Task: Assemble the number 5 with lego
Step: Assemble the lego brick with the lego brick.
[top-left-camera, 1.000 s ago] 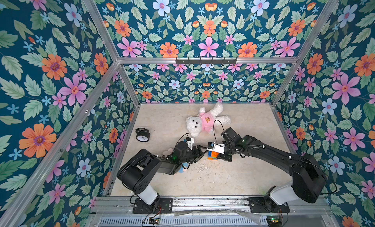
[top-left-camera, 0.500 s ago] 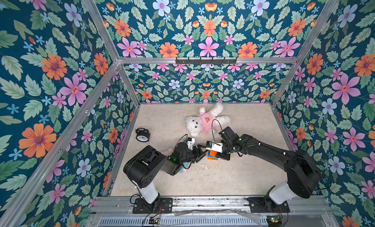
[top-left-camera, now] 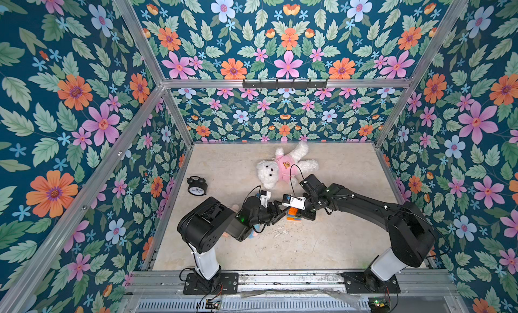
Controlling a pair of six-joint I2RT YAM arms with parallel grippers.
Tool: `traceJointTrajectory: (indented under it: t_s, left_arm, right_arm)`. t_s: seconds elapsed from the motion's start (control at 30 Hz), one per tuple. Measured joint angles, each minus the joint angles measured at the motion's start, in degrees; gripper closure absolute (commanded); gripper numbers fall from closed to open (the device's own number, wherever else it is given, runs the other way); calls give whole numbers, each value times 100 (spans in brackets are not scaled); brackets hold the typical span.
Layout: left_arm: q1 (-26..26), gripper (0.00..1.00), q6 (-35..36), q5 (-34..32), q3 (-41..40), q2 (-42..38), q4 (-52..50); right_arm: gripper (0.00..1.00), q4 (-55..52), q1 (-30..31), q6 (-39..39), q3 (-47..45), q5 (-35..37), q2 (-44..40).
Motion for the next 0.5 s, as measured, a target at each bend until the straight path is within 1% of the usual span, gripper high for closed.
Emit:
traceJointTrajectory:
  t_s: [0.17,0.43,0.5]
  left_arm:
    - [0,32,-37,57,9,138,50]
    - [-4,34,-144,136,-20,254,334]
    - [-7,33,-144,142,-31,254,387]
  right_arm:
    - [84,4,0,2,26,-2,52]
    - [84,-15,0,0,24,-46,39]
    - [84,-24,0,-2,33,-44,39]
